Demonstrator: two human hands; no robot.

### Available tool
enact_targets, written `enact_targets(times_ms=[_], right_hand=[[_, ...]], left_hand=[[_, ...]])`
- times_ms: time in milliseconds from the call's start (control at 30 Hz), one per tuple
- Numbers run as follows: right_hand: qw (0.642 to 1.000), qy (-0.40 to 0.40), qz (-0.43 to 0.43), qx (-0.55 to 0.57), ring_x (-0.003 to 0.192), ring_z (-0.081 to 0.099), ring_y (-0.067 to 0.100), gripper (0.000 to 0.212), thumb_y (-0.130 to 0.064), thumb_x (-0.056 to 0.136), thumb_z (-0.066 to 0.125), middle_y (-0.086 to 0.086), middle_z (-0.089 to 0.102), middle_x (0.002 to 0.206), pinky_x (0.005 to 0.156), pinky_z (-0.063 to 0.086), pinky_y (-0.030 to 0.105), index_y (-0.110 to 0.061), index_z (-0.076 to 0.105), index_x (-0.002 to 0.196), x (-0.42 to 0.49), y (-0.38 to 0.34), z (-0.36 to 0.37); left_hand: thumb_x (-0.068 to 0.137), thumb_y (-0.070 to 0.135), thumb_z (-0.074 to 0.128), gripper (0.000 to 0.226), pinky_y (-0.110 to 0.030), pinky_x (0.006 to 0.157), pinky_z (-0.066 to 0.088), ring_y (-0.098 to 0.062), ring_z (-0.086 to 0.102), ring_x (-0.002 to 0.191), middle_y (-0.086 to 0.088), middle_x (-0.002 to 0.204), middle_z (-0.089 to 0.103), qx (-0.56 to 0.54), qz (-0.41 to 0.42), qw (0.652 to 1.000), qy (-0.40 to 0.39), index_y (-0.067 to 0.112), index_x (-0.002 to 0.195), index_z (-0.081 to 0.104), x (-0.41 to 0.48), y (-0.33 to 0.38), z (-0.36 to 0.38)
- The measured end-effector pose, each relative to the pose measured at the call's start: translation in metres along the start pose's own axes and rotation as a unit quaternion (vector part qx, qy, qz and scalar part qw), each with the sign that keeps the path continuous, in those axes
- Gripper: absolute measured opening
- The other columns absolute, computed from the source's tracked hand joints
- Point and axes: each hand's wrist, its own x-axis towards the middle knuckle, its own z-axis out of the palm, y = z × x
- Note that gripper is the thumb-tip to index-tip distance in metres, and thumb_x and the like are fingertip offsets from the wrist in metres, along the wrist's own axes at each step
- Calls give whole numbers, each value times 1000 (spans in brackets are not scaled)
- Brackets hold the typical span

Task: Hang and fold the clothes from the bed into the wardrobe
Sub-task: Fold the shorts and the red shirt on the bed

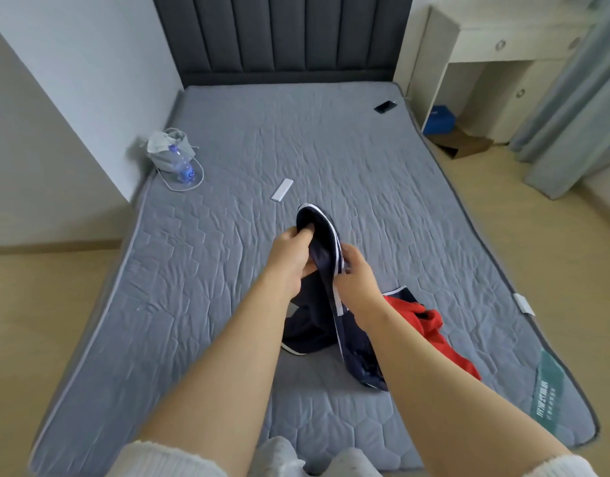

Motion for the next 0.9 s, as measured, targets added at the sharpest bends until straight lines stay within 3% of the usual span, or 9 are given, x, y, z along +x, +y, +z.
enact_targets(times_ms=[67, 167, 233, 367, 467, 533, 633, 733, 900], right_hand=[[999, -15, 21, -42, 108, 53, 28, 57, 0, 80, 48, 5, 59, 113, 95, 46, 46, -29, 44, 129, -1, 4, 5], [998, 38, 31, -48, 94, 55, 28, 22, -13, 88, 48, 6, 61, 96, 85, 46, 39, -15, 53, 109, 4, 2, 5], [996, 80, 35, -34, 83, 52, 27, 16, -15, 92, 42, 9, 56, 87, 75, 41, 35, -7, 55, 99, 8, -4, 3], [979, 154, 52, 124, 63, 44, 16, 20, -26, 93, 45, 1, 51, 71, 58, 36, 28, -18, 52, 77, 12, -20, 0], [933, 192, 60, 298, 84, 59, 20, 11, -27, 93, 50, 3, 63, 90, 76, 48, 33, -21, 58, 92, 14, -40, -8], [887, 201, 60, 412, 87, 64, 20, 16, -25, 92, 53, 3, 67, 92, 75, 51, 32, -15, 61, 102, 17, -56, -18], [848, 167, 71, 498, 66, 70, 14, 20, -33, 90, 58, -2, 73, 71, 55, 52, 24, -15, 64, 97, 20, -70, -27], [839, 126, 82, 524, 55, 69, 13, 25, -39, 89, 58, -2, 71, 61, 48, 52, 23, -15, 62, 87, 17, -78, -26], [850, 40, 70, 521, 55, 69, 8, 25, -41, 90, 53, -3, 72, 64, 47, 50, 18, -17, 59, 87, 13, -70, -21]], left_hand=[[96, 19, 48, 12, -30, 61, 54, -21, 64, 82, -9, 94, 64, -41, -9, 999, -35, 13, 96, 59, -2, 10, -1], [96, 19, 48, 13, -27, 52, 55, -17, 65, 75, -7, 88, 65, -138, -29, 989, -48, 11, 97, 59, -3, 21, -4], [96, 20, 48, 17, -26, 53, 55, -17, 64, 78, -6, 92, 64, -184, -26, 982, -42, 11, 107, 57, -3, 23, -8], [93, 28, 51, 43, -31, 84, 44, -13, 58, 95, 1, 112, 58, -17, 14, 999, -26, 22, 134, 38, 2, 11, -15], [90, 33, 55, 53, -26, 96, 38, -3, 52, 106, 10, 122, 53, 93, 2, 991, -92, 29, 138, 32, -4, -3, -18], [89, 23, 58, 49, -8, 81, 43, 13, 54, 97, 16, 118, 53, 99, 34, 981, -164, 34, 131, 35, -7, -13, -17], [90, 17, 58, 40, -10, 68, 47, 4, 57, 93, 9, 115, 58, 152, 81, 970, -172, 28, 126, 44, -5, -23, -14], [96, 23, 46, 16, -15, 65, 45, -1, 60, 79, 6, 92, 64, 145, 83, 980, -107, 22, 109, 54, -3, -16, -11], [100, 20, 39, 13, -26, 51, 55, -13, 69, 59, -7, 73, 61, -41, 53, 997, -49, 17, 94, 51, -2, 12, -8]])
